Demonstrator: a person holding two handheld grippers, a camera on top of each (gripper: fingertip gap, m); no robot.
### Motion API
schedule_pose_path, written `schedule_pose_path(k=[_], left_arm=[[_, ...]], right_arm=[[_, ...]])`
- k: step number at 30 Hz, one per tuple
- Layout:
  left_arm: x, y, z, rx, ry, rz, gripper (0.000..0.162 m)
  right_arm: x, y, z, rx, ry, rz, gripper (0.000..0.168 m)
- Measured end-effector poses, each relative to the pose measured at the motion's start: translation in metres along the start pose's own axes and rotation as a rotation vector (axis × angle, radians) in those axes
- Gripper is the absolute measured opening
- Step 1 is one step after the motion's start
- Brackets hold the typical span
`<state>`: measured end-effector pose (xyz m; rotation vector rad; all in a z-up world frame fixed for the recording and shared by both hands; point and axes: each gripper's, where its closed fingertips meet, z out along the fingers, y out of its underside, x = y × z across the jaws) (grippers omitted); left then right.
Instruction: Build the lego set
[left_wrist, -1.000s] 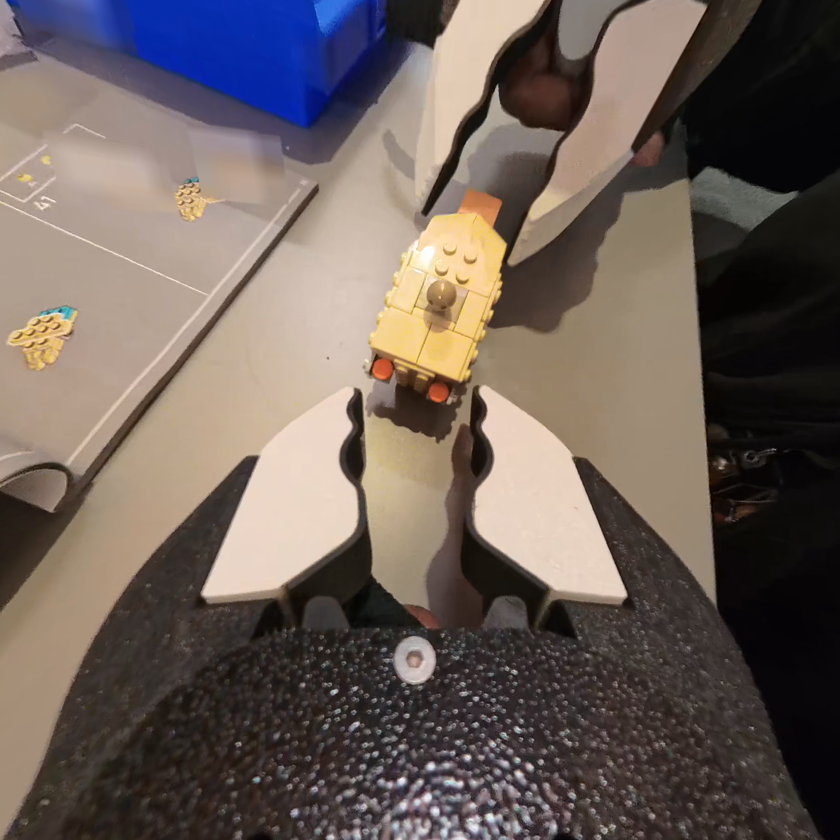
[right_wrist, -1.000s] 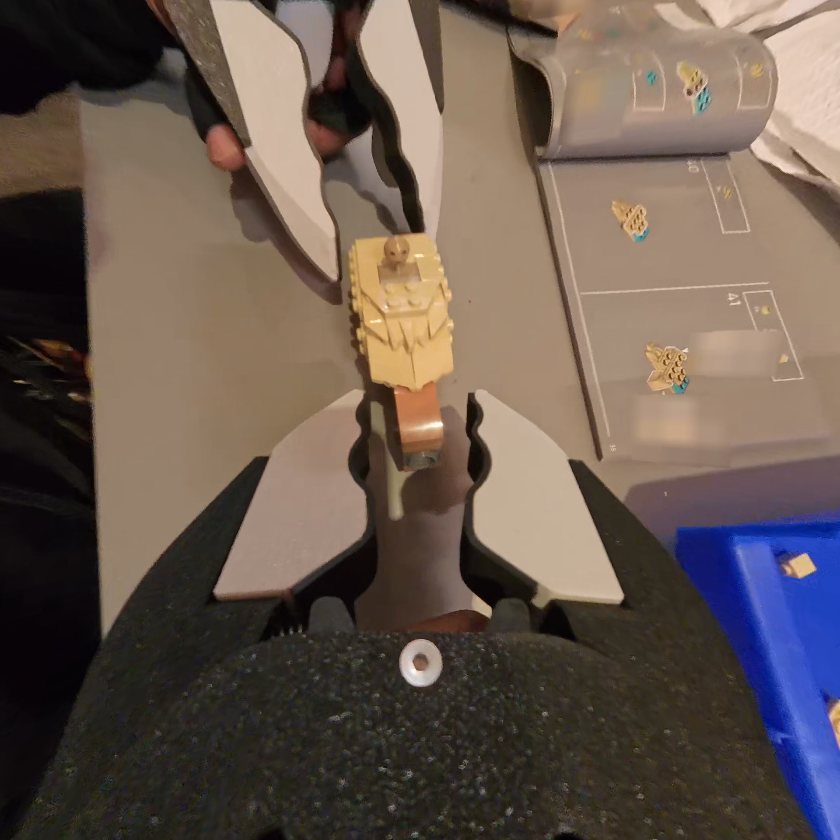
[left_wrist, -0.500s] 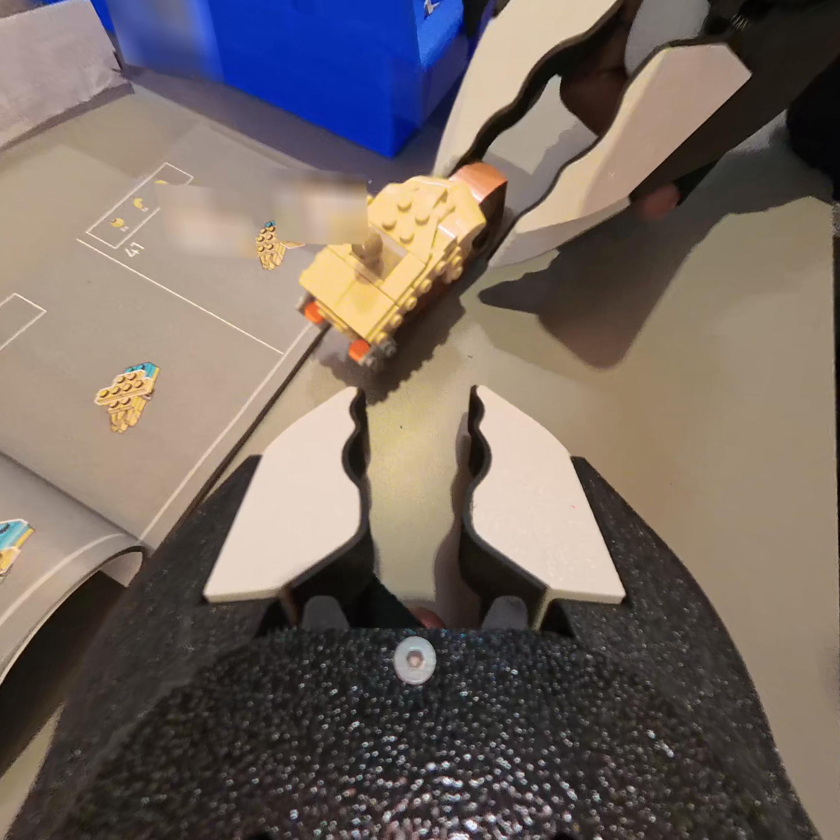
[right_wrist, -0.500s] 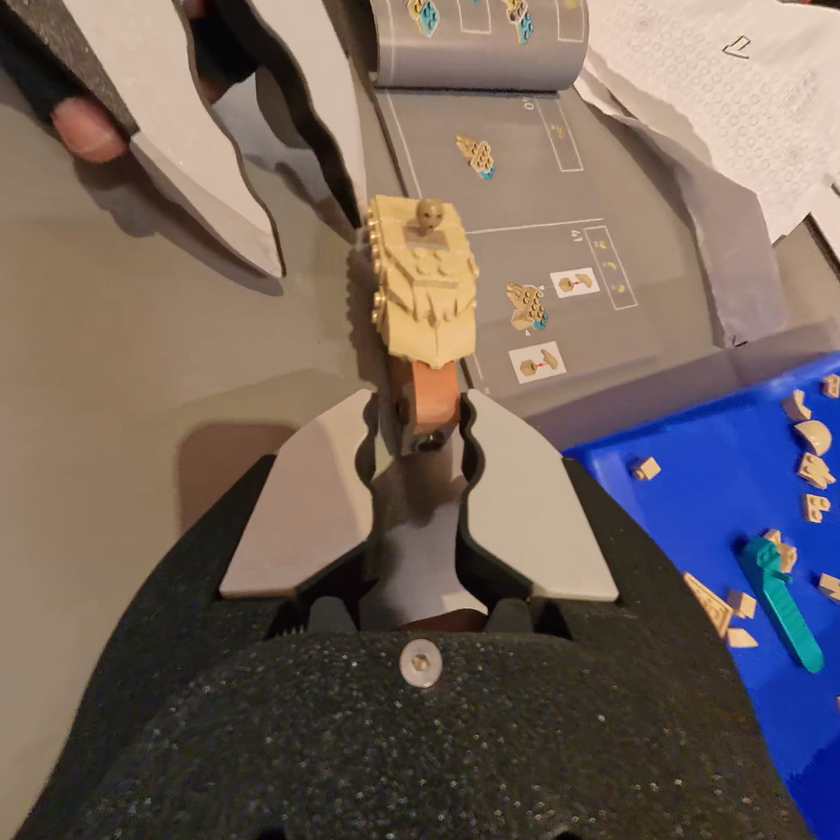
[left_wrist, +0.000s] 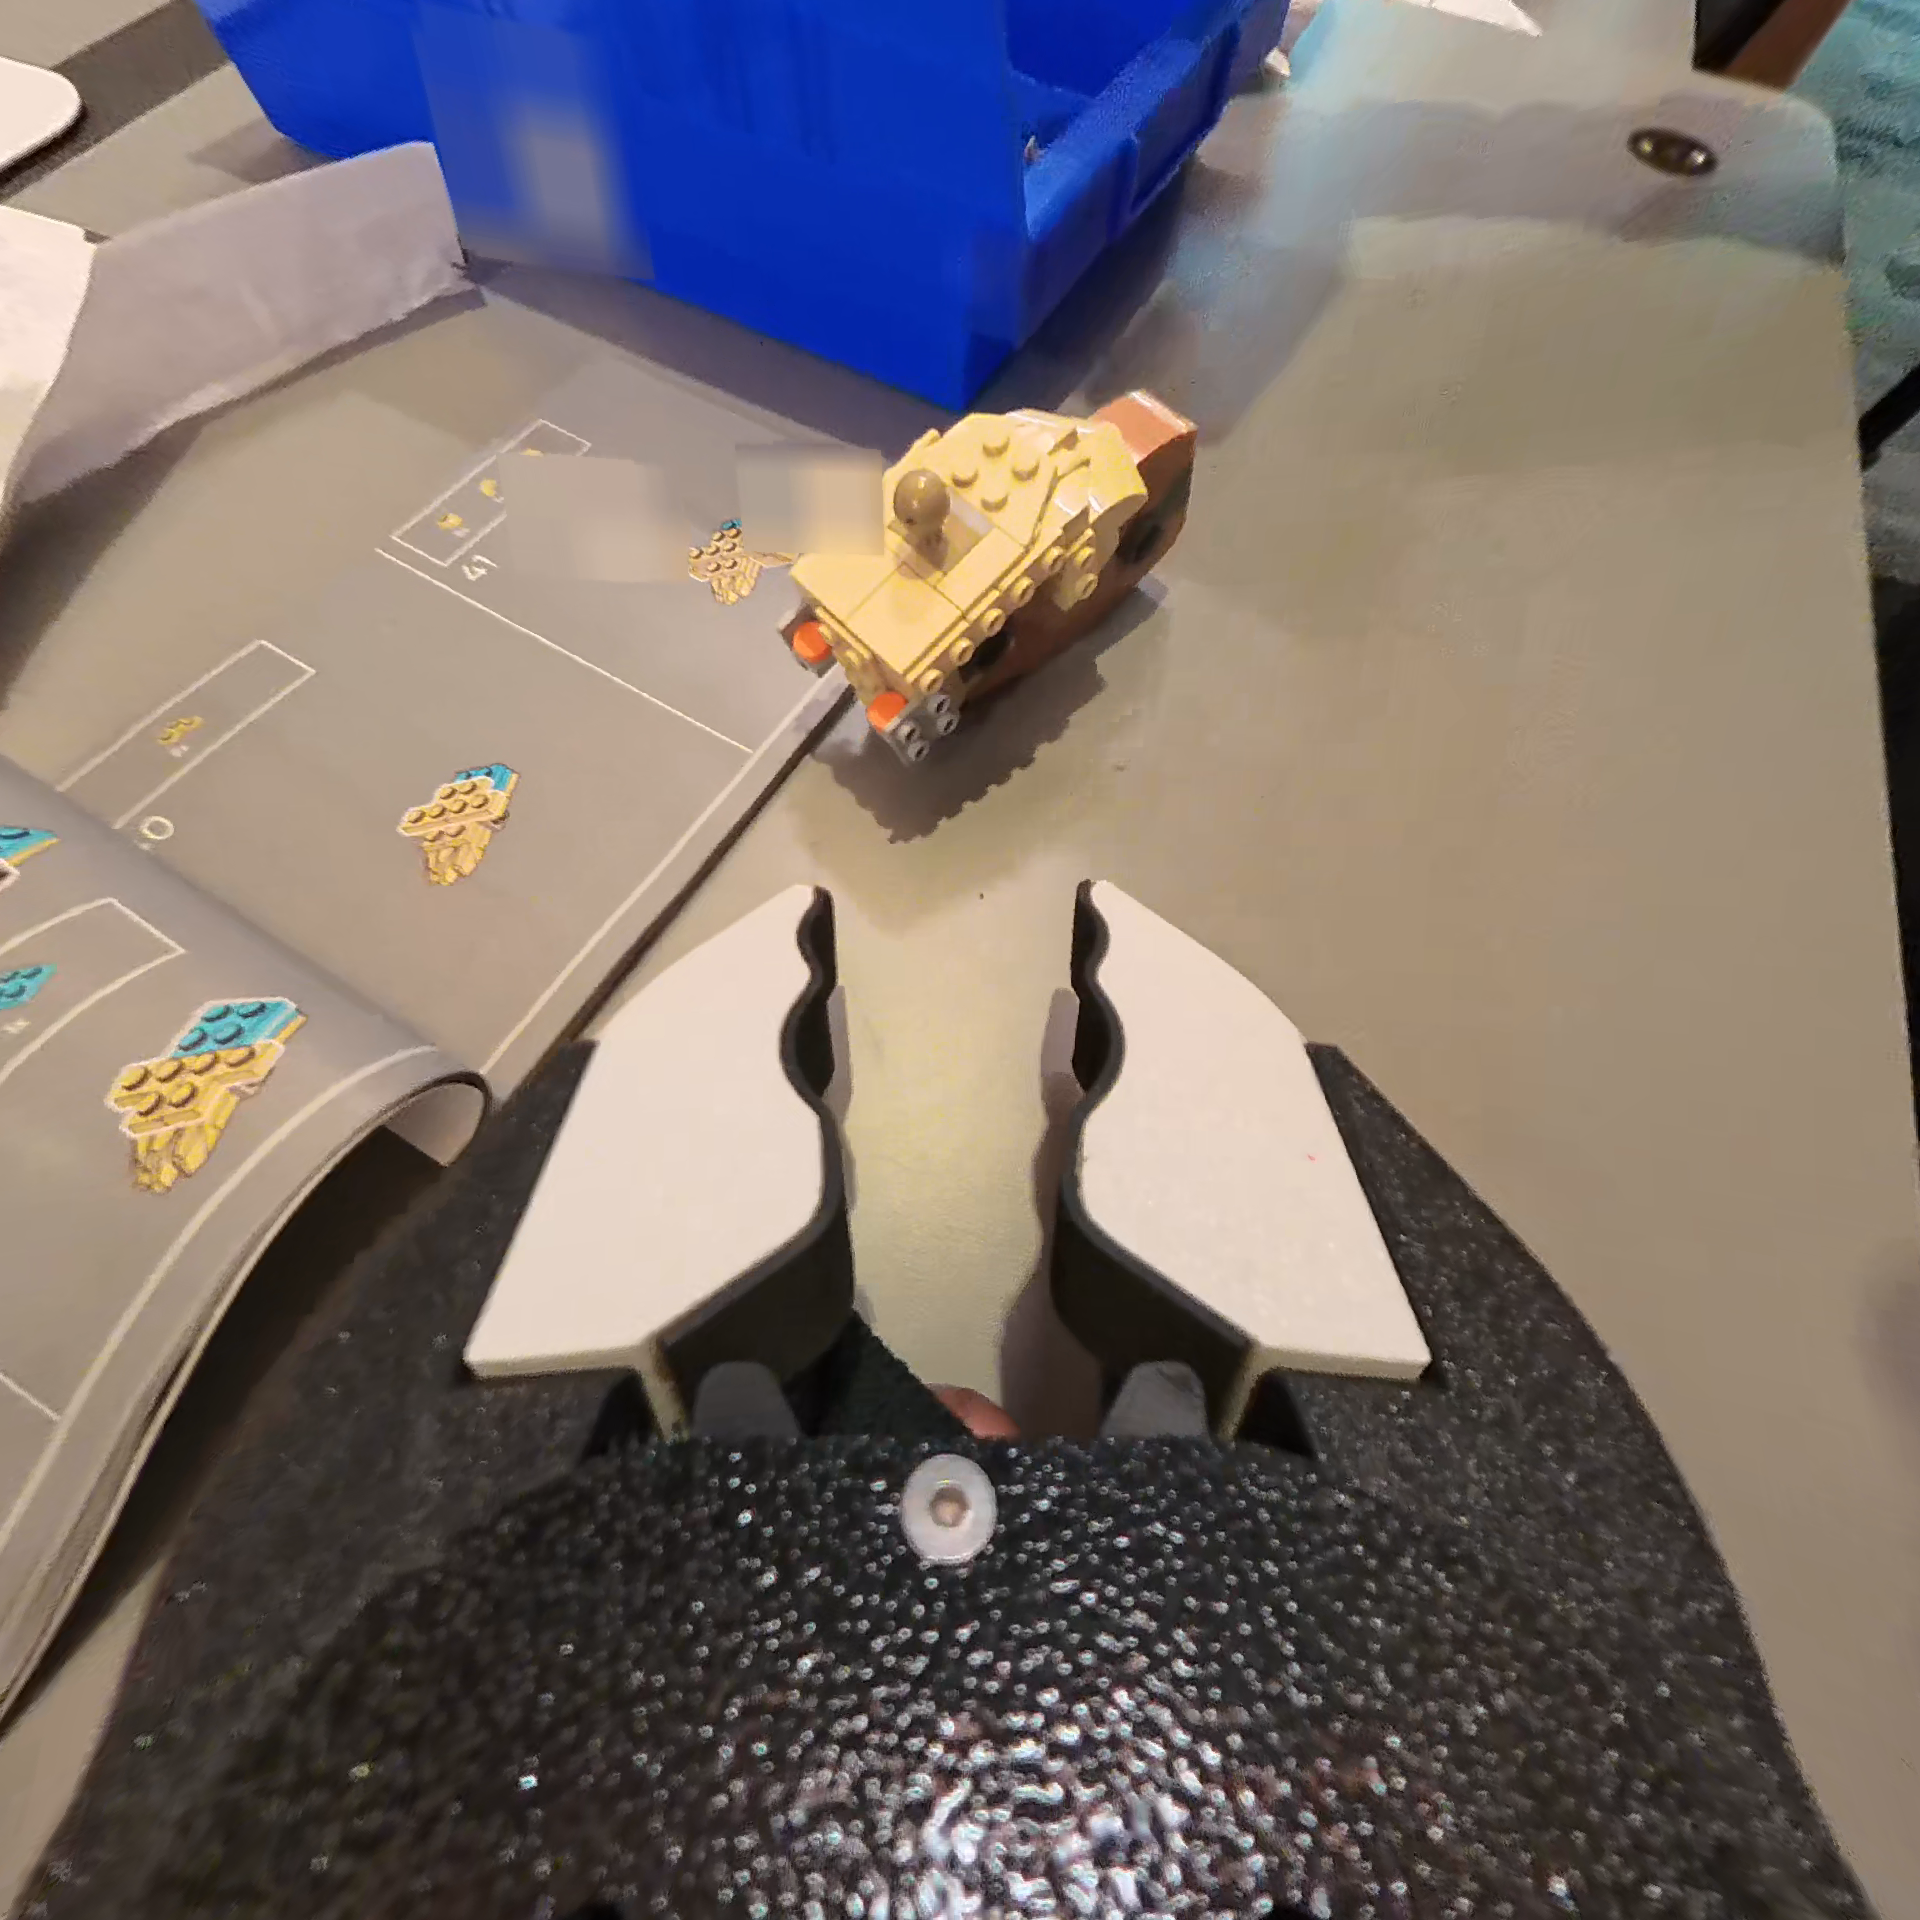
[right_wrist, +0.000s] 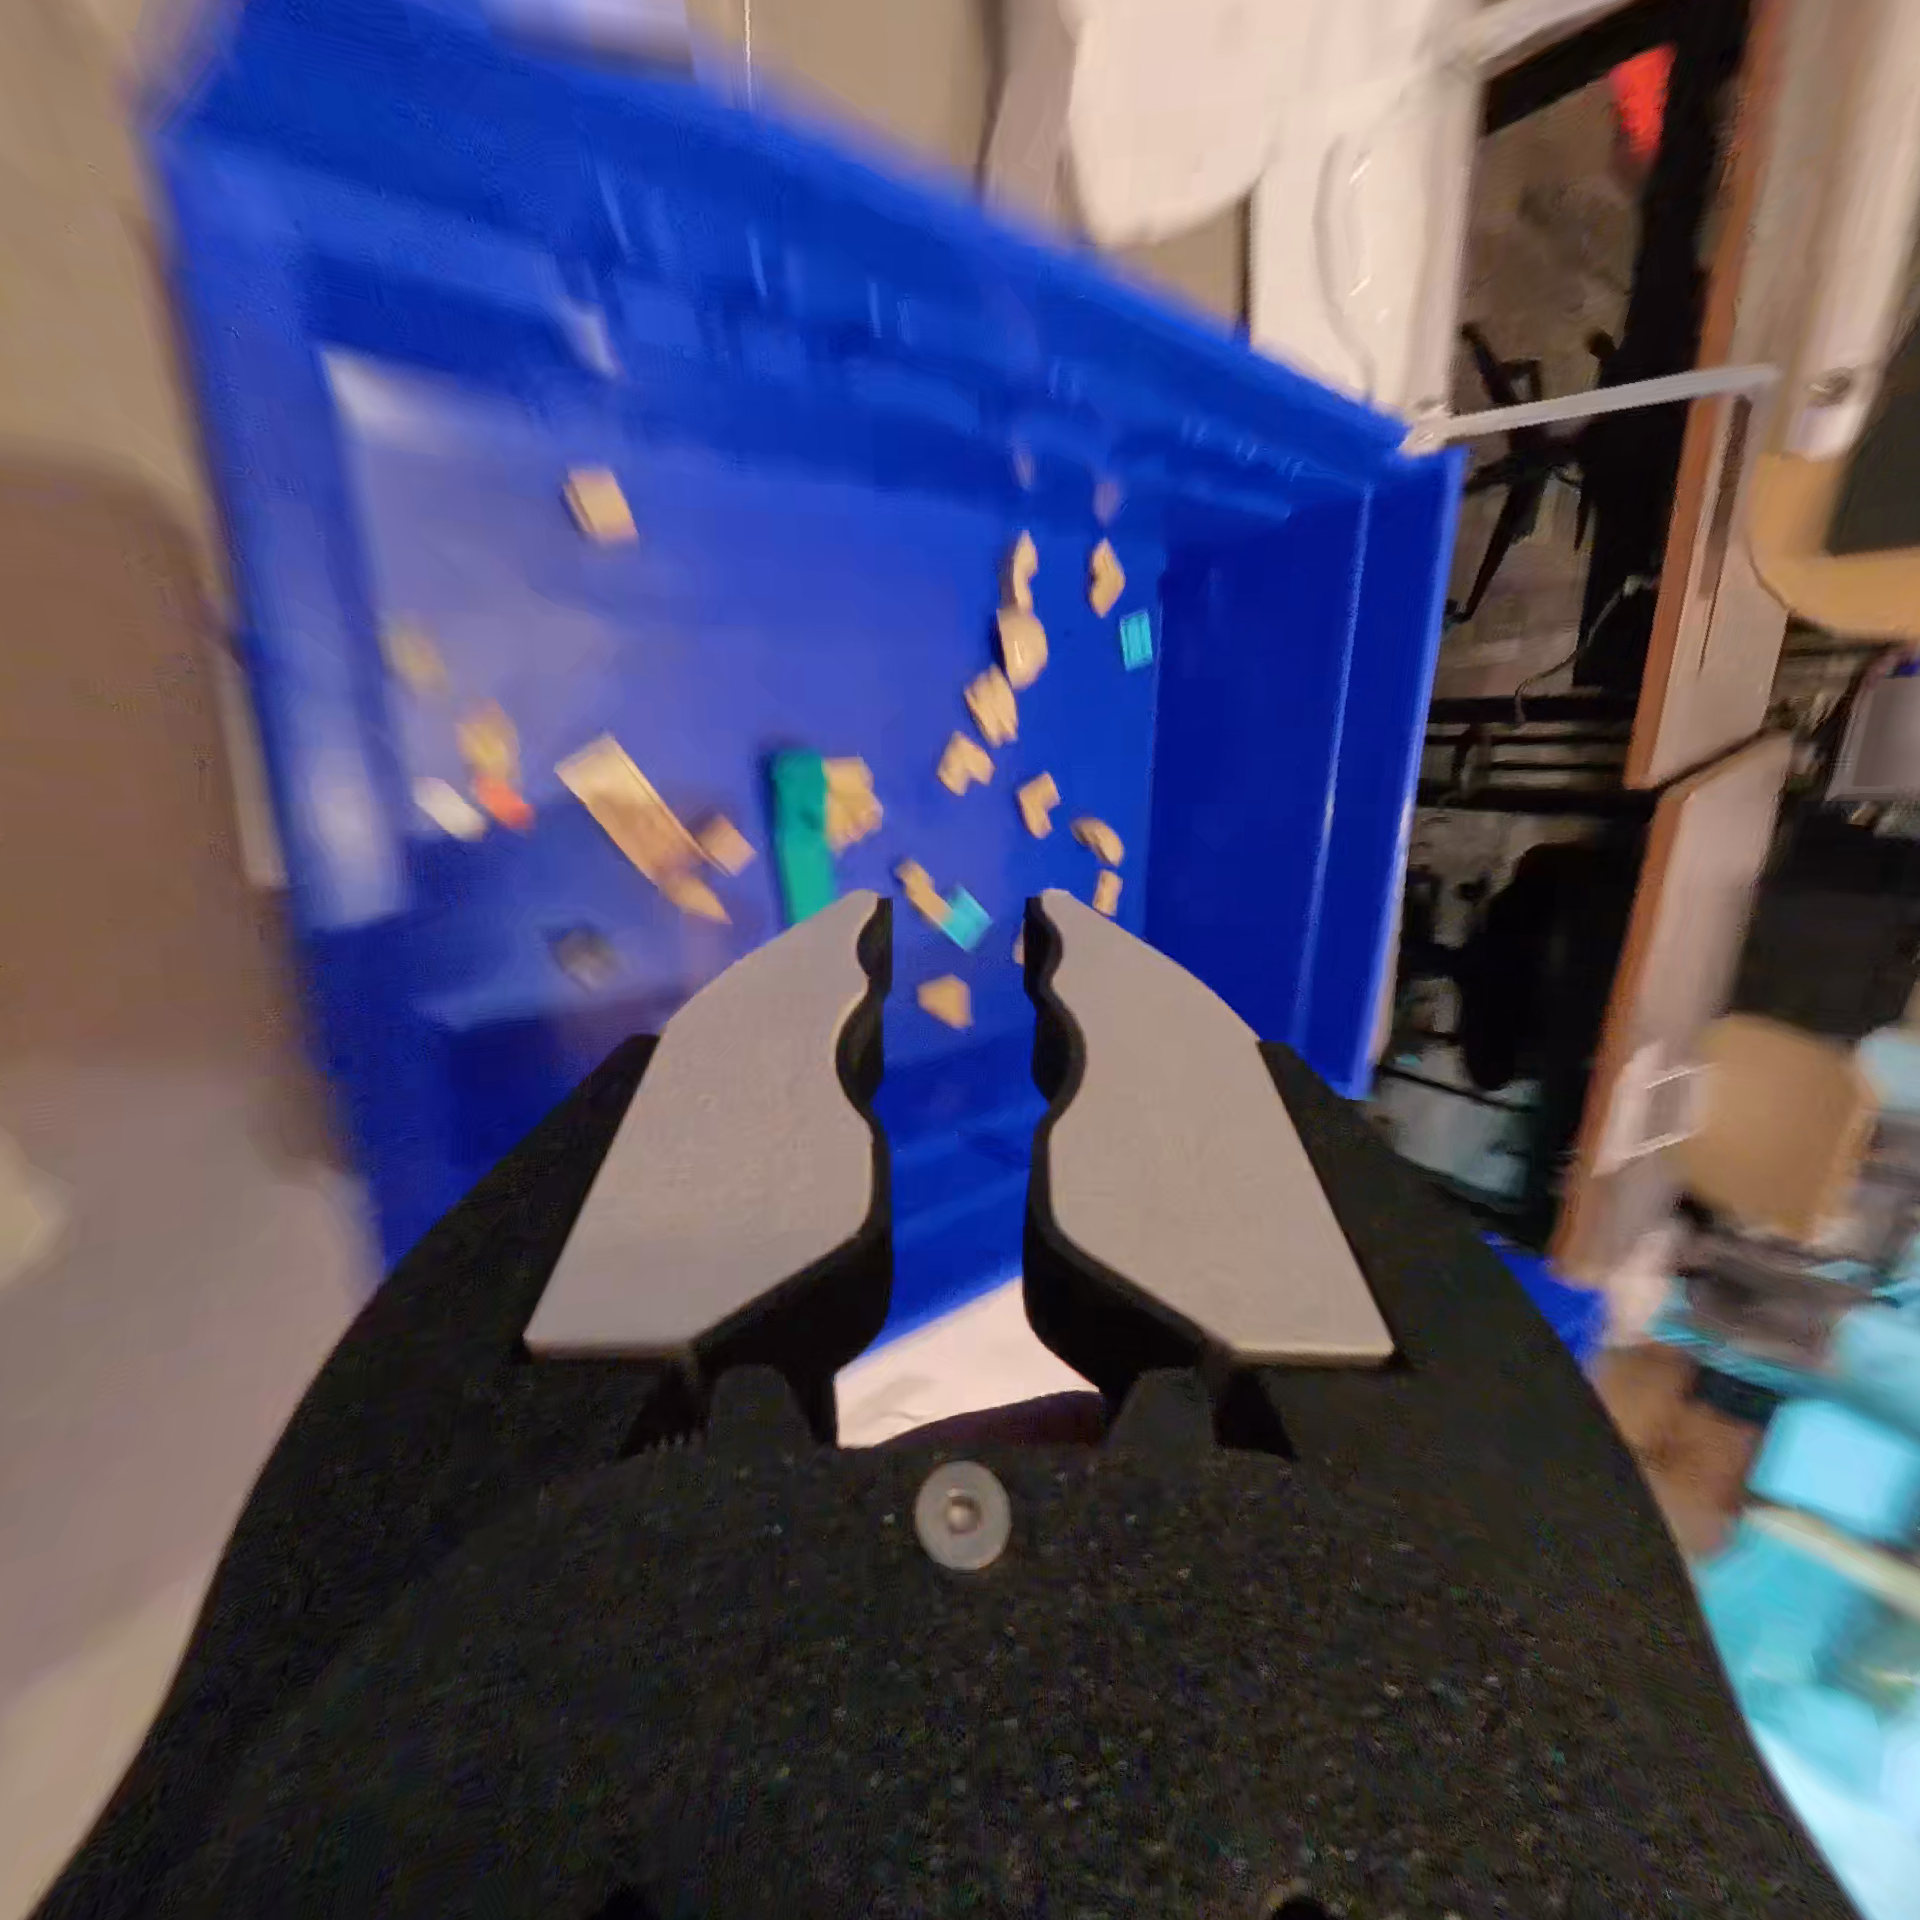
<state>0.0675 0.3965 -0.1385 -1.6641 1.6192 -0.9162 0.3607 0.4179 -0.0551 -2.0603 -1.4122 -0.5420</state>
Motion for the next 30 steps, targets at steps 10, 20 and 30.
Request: schedule_pose_path(k=[10, 20, 30], left_arm=[[-0.003, -0.004, -0.017, 0.086, 0.030, 0.086, 0.043], [-0.019, -0.010, -0.030, 0.161, 0.036, -0.017, 0.043], [-0.021, -0.010, -0.039, 0.193, 0.026, -0.024, 0.042]], right_arm=[[0.010, 0.062, 0.105, -0.212, -0.491, -0.497, 0.028], [0.001, 0.081, 0.119, -0.291, -0.562, -0.570, 0.029], [-0.005, 0.080, 0.117, -0.345, -0.632, -0.569, 0.016]])
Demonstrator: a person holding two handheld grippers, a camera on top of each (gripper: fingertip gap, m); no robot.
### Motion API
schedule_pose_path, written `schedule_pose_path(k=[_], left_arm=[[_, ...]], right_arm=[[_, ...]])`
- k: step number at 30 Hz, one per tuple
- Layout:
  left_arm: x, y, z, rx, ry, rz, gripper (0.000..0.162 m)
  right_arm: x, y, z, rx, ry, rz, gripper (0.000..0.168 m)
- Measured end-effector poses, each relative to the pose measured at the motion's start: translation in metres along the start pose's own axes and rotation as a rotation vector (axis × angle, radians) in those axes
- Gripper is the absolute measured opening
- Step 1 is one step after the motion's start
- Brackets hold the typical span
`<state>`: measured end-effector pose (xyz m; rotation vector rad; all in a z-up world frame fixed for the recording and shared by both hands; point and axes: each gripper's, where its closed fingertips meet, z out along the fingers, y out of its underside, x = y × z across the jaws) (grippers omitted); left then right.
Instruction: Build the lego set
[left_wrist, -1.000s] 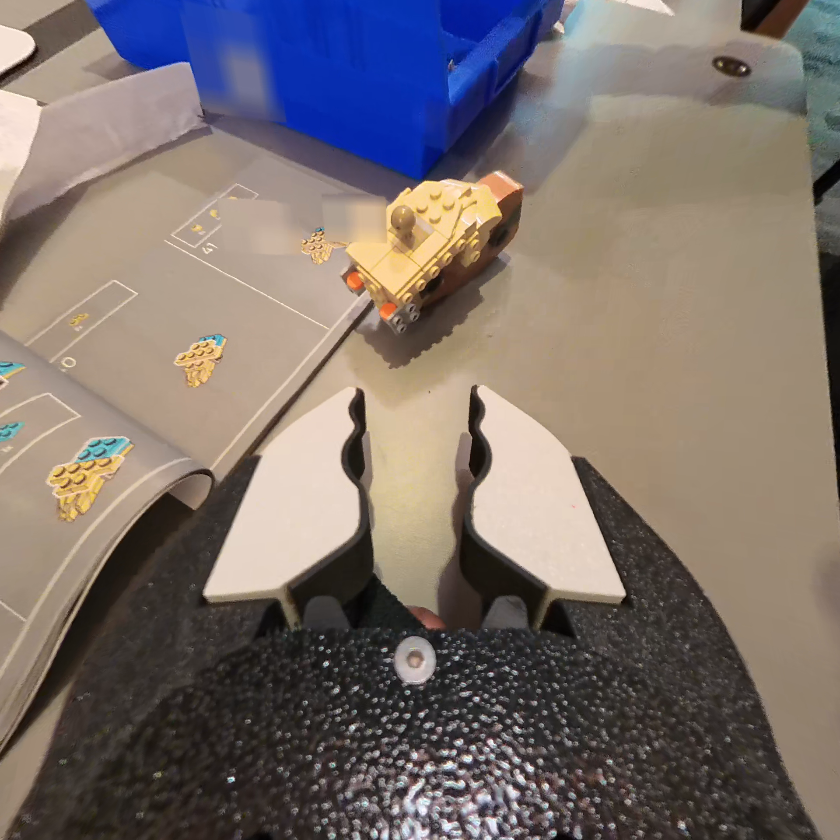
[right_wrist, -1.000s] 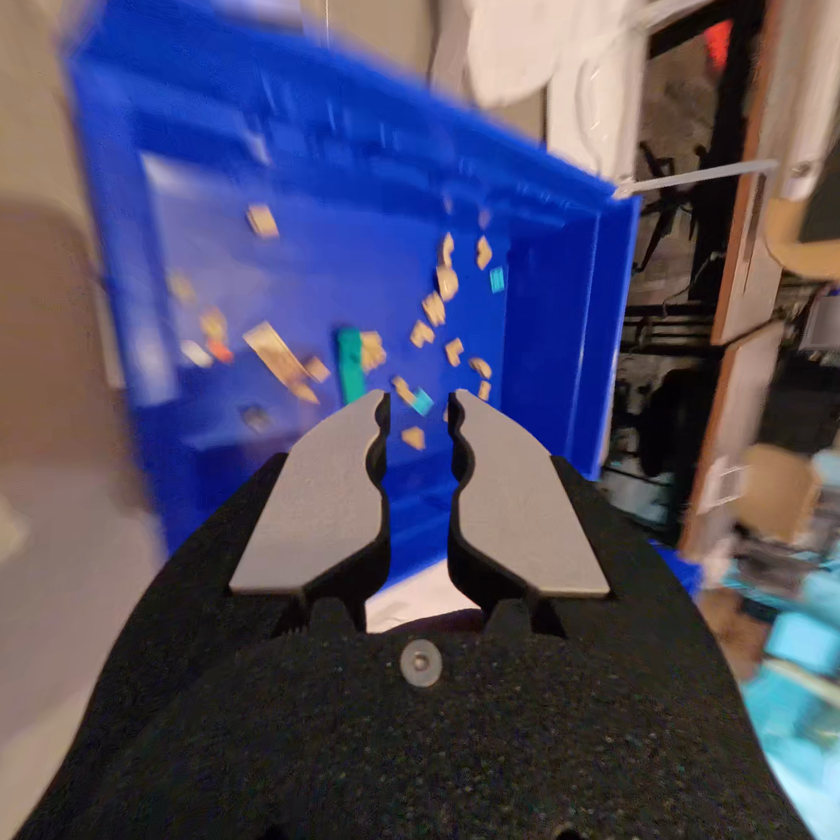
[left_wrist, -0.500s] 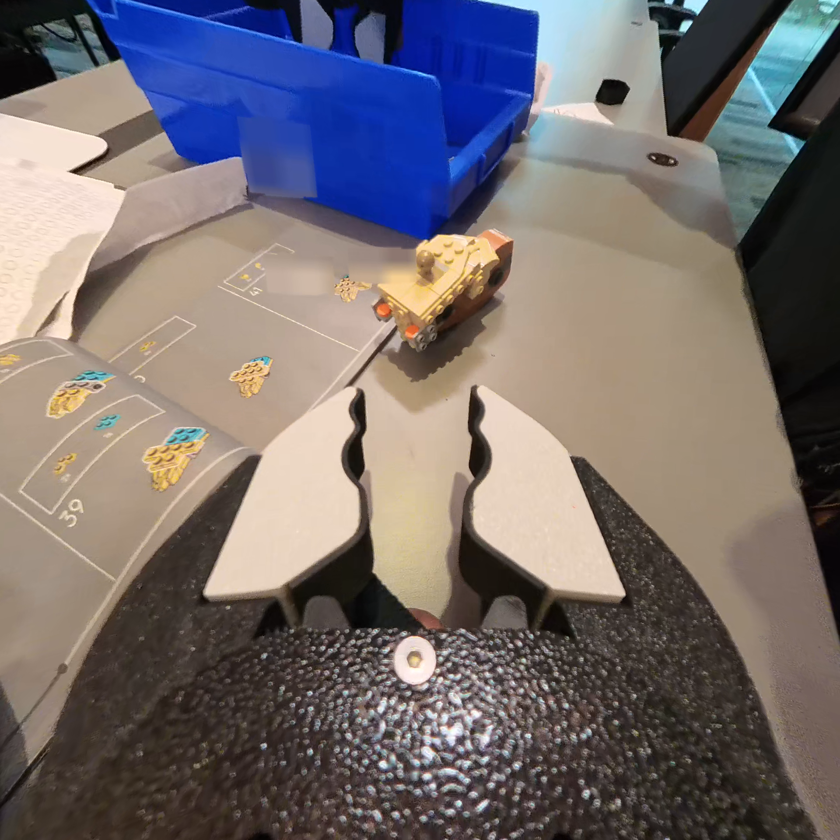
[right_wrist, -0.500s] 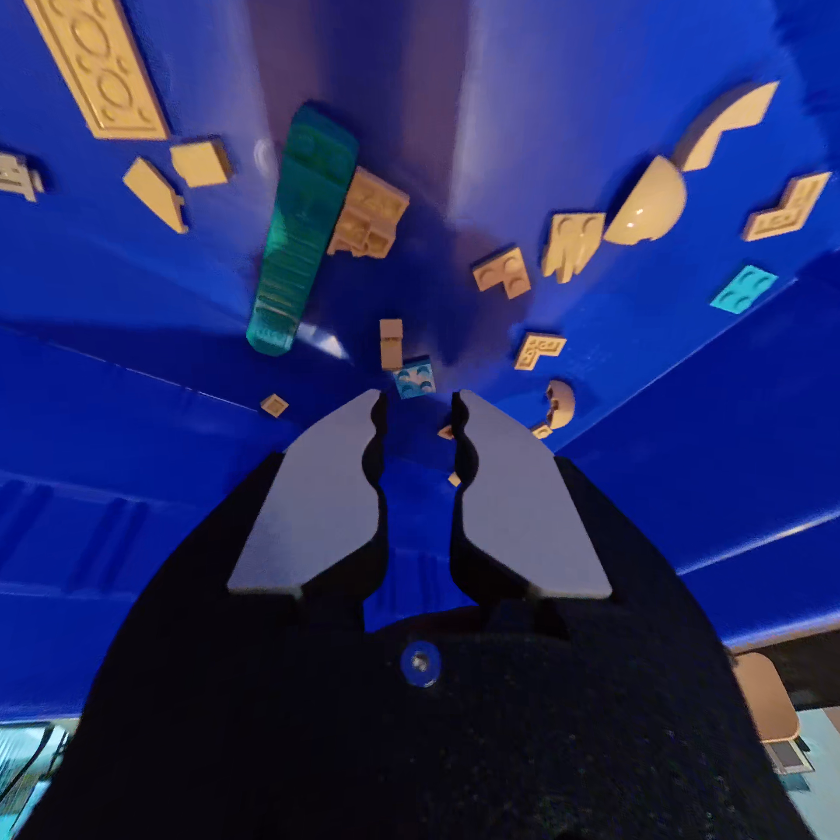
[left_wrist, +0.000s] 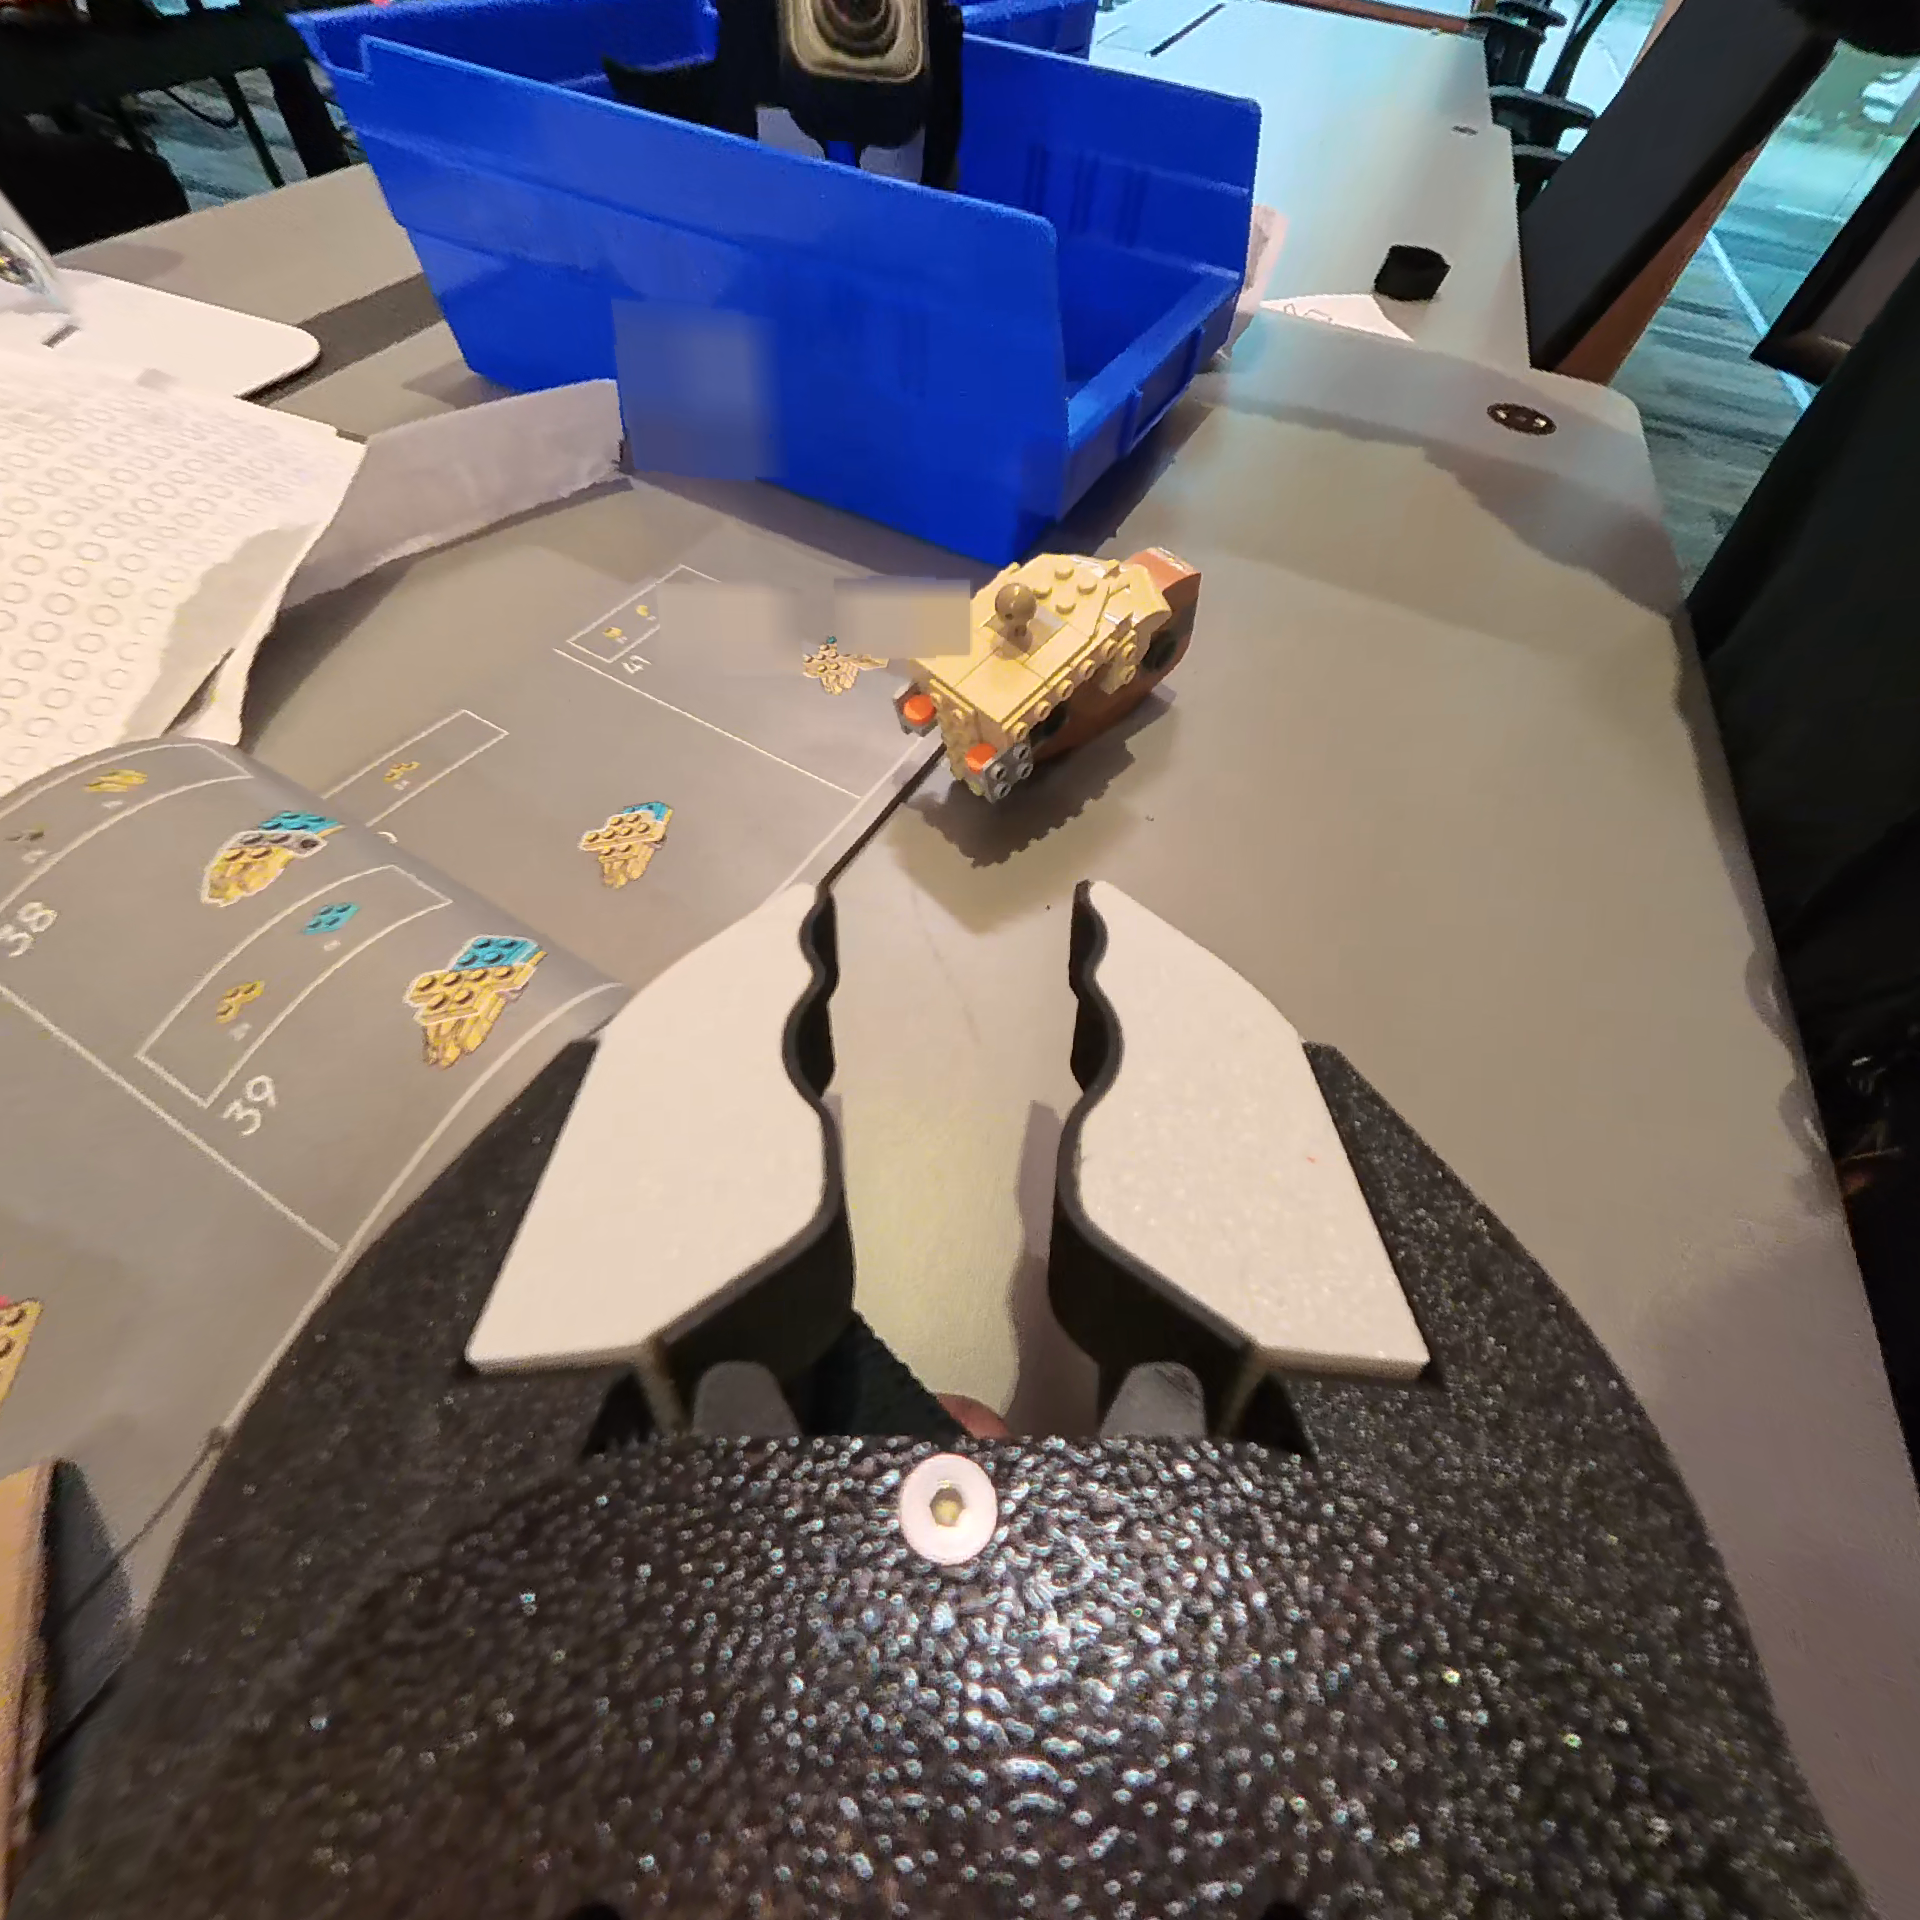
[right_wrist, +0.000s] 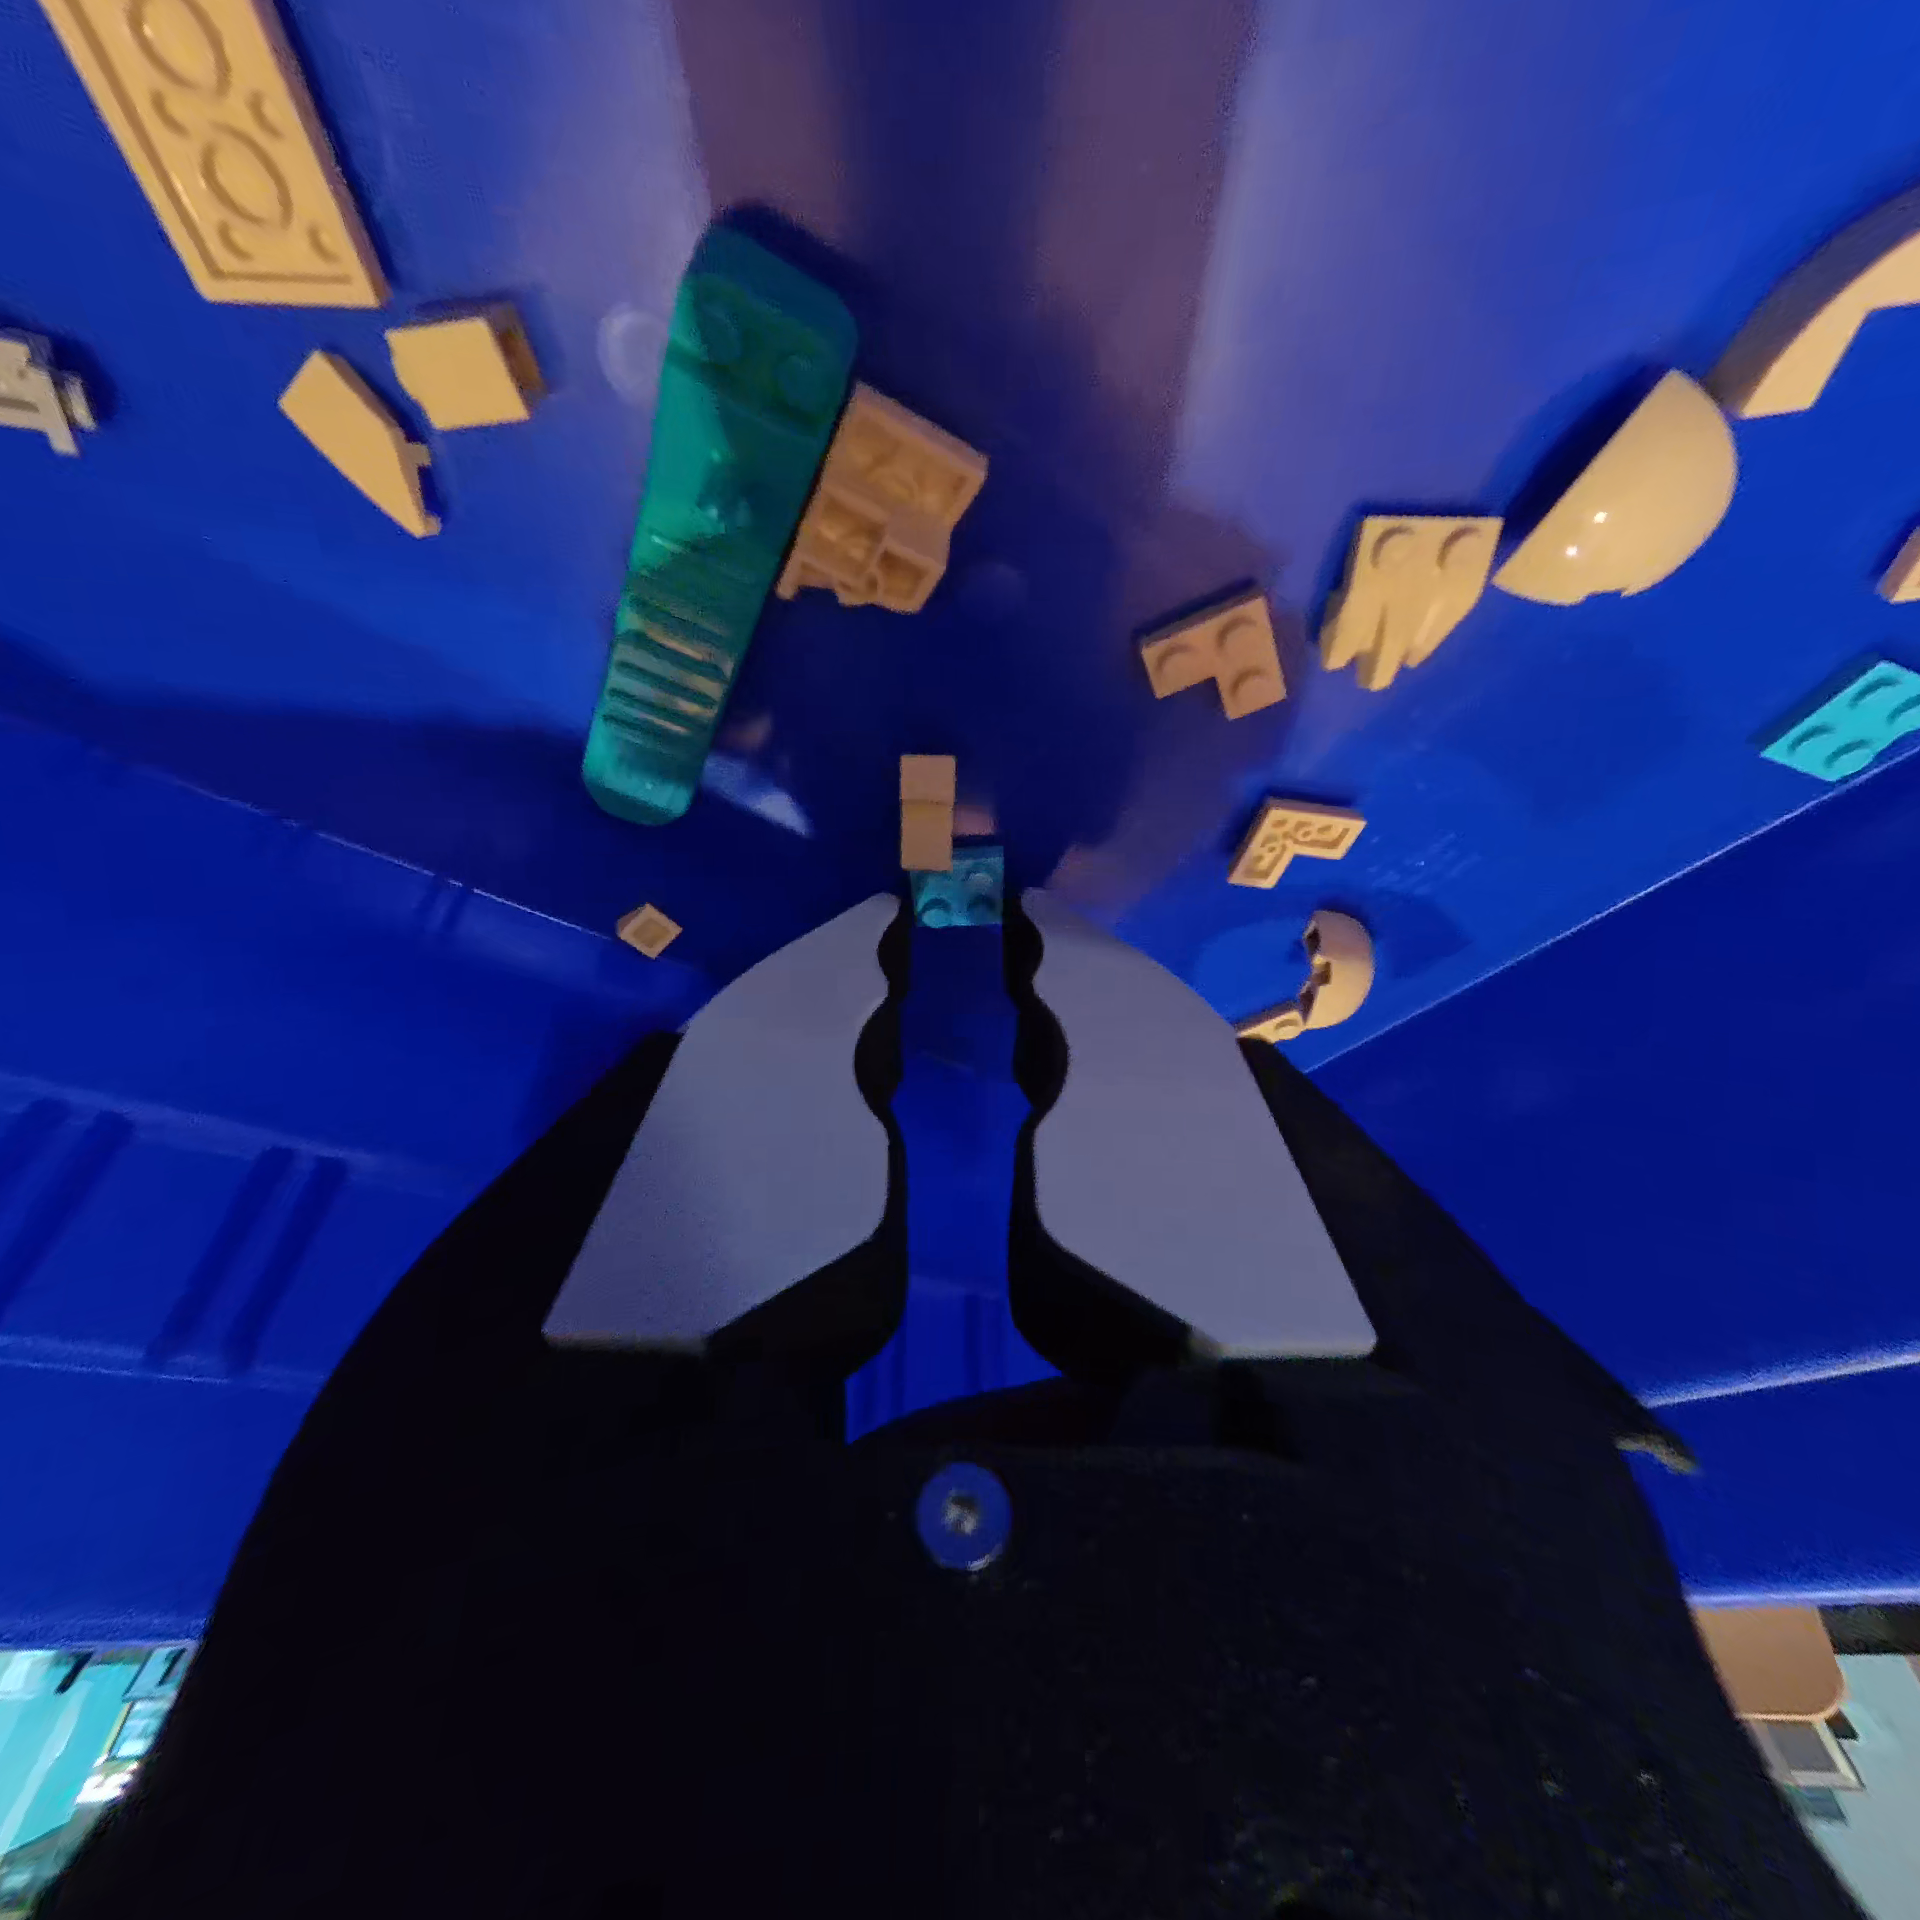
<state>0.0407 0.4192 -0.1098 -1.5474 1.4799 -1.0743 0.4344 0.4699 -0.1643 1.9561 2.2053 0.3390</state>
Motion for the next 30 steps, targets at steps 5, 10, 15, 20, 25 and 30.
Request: schedule_pose_path(k=[5, 10, 15, 20, 25, 30], left_arm=[[-0.007, 0.003, -0.014, 0.017, -0.042, -0.002, 0.041], [-0.013, 0.003, -0.028, 0.053, -0.066, -0.024, 0.038], [-0.018, 0.007, -0.036, 0.050, -0.092, -0.048, 0.037], [-0.025, 0.015, -0.037, 0.000, -0.138, -0.104, 0.036], [-0.023, 0.012, -0.040, 0.010, -0.144, -0.150, 0.035], [-0.015, 0.003, -0.044, 0.049, -0.140, -0.143, 0.035]], right_arm=[[-0.001, 0.000, 0.000, 0.002, -0.045, 0.038, 0.016], [0.001, -0.004, -0.006, 0.033, -0.007, 0.076, 0.016], [0.003, -0.031, -0.055, 0.268, 0.071, 0.211, 0.016], [-0.028, -0.112, -0.147, 0.605, 0.099, 0.245, 0.016], [-0.075, -0.225, -0.203, 0.820, -0.029, 0.428, 0.016], [-0.121, -0.313, -0.164, 0.665, -0.099, 0.494, 0.016]])
